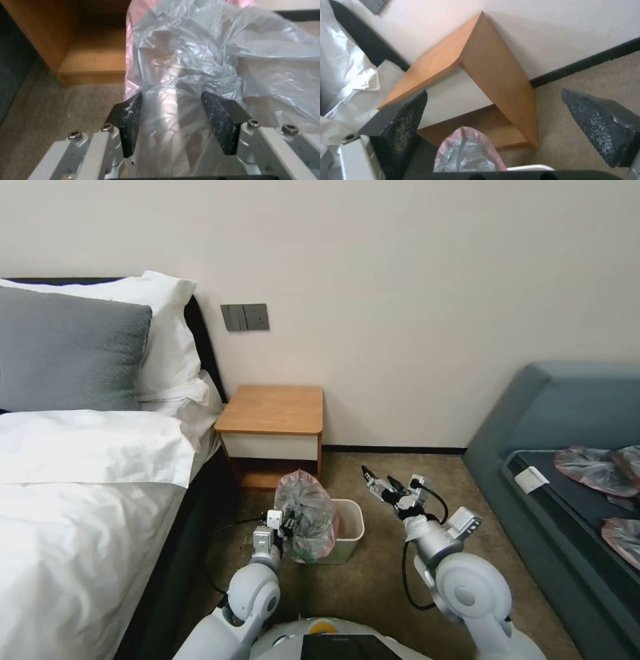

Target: Pick up the garbage bag from the table and place it over the trash can.

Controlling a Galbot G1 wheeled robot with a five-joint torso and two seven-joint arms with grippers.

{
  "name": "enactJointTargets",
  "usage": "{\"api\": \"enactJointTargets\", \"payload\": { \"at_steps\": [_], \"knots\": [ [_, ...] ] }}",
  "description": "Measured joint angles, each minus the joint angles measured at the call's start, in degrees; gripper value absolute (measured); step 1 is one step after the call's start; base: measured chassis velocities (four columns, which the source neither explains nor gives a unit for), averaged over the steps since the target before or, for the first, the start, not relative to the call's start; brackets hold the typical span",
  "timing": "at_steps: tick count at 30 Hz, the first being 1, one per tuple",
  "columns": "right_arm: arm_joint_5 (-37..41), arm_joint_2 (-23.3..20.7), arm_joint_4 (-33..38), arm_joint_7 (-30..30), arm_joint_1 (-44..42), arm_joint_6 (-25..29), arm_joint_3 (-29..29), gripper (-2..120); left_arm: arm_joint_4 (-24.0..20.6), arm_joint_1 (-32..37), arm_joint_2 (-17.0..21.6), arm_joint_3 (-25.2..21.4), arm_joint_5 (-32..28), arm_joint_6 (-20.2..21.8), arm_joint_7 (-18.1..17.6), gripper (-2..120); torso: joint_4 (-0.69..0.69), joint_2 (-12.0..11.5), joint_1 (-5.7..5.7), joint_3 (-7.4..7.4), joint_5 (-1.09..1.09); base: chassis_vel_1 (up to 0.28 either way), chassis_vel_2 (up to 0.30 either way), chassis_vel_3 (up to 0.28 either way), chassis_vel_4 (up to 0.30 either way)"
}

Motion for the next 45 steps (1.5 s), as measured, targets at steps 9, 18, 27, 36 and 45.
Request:
{"api": "enactJointTargets", "payload": {
  "at_steps": [9,18,27,36,45],
  "knots": [
    [-0.1,1.0,-0.4,-0.1,-0.3,-0.3,-0.3,100,1.2,-2.9,0.7,0.8,-3.1,2.9,-1.1,43,0.00,0.0,0.00,0.00,0.00,0.000,0.000,0.000,0.000],
    [-0.6,1.8,-0.6,-0.3,-0.6,-0.5,-0.4,100,2.8,-5.2,1.2,1.6,-6.0,4.6,-2.0,42,0.00,0.0,0.00,0.00,0.00,0.000,0.000,0.000,0.000],
    [-1.1,2.2,-0.6,-0.6,-0.9,-0.5,-0.4,100,4.3,-5.7,1.0,1.7,-6.9,5.0,-2.4,42,0.00,0.0,0.00,0.00,0.01,0.000,0.000,0.000,0.000],
    [-1.7,2.6,-0.6,-1.0,-1.0,-0.5,-0.5,100,5.1,-6.3,0.7,2.0,-6.8,4.5,-2.5,31,0.01,0.0,0.00,0.00,0.01,0.000,0.000,0.000,0.000],
    [-1.8,2.6,-0.3,-1.9,-0.7,-0.6,-0.6,100,5.2,-5.7,0.6,2.4,-6.9,0.1,-2.7,7,-0.02,0.0,0.00,0.00,-0.03,0.000,0.000,0.000,0.000]
  ]
}}
